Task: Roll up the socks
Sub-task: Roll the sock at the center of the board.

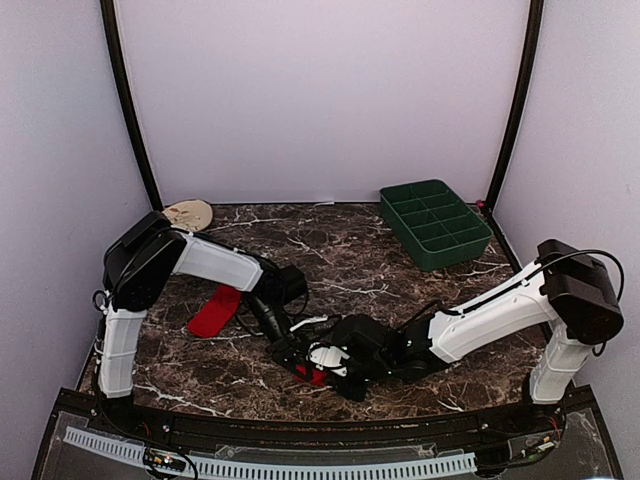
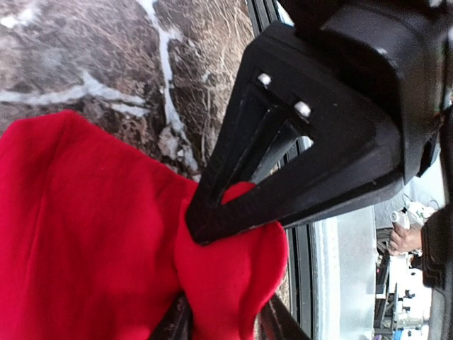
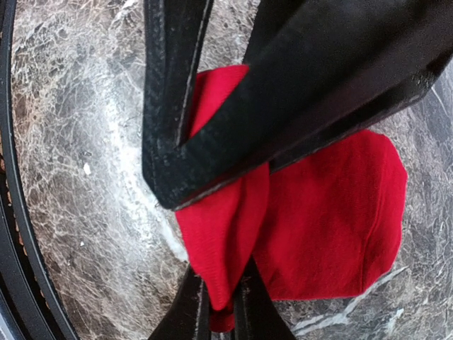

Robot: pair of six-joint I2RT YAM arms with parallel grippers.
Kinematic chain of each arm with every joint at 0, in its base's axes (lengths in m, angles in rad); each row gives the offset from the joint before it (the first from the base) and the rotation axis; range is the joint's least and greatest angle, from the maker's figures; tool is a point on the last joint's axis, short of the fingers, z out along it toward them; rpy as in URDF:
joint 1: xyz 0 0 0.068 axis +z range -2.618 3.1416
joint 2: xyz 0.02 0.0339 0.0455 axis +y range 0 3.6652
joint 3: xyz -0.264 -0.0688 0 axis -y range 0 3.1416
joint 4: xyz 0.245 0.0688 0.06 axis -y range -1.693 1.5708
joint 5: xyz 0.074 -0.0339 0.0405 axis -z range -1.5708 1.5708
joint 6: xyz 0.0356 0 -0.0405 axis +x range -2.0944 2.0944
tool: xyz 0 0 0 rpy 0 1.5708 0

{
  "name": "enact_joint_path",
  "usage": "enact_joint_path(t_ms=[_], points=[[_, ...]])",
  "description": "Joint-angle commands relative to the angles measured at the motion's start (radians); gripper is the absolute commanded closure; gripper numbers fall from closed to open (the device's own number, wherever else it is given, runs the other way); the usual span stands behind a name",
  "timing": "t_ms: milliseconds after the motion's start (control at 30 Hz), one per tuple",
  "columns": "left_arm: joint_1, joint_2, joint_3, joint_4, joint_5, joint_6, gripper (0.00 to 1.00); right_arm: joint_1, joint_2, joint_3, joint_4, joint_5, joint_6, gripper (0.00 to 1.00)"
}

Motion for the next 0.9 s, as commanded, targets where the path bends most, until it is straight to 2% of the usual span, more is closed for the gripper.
enact_joint_path(t_ms=[0,133,567,867], points=[[0.023,-0.061,-0.051,0.109,-0.077,-0.058,0.64,-0.008,0.006,-0.003,0.002,-0.031,0.048,1.0],[0.048,-0.095,-0.083,0.169,-0.104,-0.091,0.62,-0.008,0.005,0.001,-0.011,-0.038,0.056,1.0],[0.134,-0.25,-0.27,0.505,-0.176,-0.293,0.57,-0.018,0.004,-0.016,-0.008,-0.055,0.089,1.0],[0.144,-0.334,-0.384,0.637,-0.258,-0.354,0.56,-0.066,0.005,-0.003,-0.016,-0.148,0.137,1.0]])
